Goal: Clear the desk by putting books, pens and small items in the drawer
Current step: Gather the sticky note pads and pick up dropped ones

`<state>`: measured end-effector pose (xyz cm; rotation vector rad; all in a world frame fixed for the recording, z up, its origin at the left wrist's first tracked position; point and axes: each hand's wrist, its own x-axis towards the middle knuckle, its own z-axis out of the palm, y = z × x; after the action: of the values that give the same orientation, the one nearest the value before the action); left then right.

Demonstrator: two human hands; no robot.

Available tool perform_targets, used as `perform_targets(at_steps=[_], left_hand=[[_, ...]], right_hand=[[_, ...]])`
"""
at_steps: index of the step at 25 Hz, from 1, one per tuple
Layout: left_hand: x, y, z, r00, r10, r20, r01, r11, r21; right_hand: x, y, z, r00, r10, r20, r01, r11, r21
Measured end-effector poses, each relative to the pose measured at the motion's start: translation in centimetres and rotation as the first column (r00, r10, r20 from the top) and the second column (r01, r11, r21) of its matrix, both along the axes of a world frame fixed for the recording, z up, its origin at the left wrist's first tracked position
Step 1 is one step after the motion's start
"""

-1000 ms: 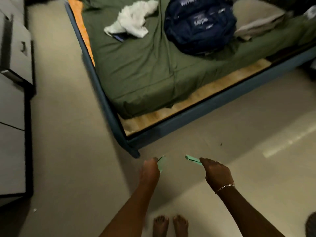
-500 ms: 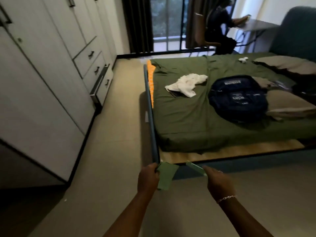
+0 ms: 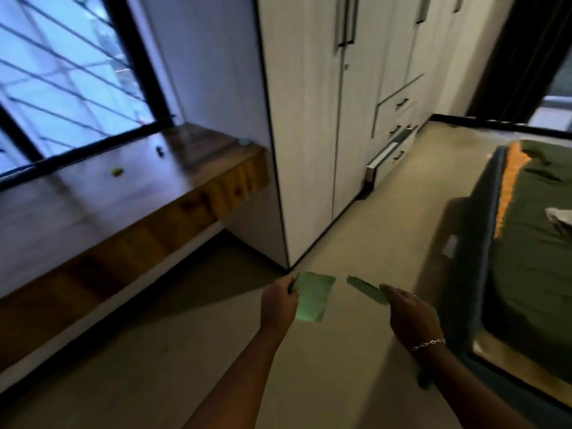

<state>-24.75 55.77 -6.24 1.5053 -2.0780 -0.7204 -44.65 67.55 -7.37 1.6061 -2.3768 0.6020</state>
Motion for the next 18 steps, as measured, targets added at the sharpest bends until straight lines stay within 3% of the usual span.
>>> perform_targets(at_steps=[8,10,13,18], left_hand=[[26.5,-7.4,4.1,0.900,0.406,-0.157,-0.417,0.907,-0.048],[32.0,-8.3,4.8,0.861,0.466,-0.202,-0.482,0.876,-0.034],[40.4,-8.8,5.5,0.776,0.572,-0.267,-0.597,0.802,-0.016],[50.7,-8.5,5.9,0.574,0.780,-0.251,-0.807,0.591,-0.010]], right_hand=[[24.8,-14.4,5.4,0.930,0.312,0.194,-0.272,0.939,-0.209],[30.1,-16.7,6.1,0.880,0.402,0.252,-0.337,0.904,-0.264],[38.2,-20.2,6.9,0.744,0.464,0.480,-0.406,0.885,-0.227],[47.8,-24.8,7.2,0.592,0.520,0.616,-0.548,0.820,-0.165]])
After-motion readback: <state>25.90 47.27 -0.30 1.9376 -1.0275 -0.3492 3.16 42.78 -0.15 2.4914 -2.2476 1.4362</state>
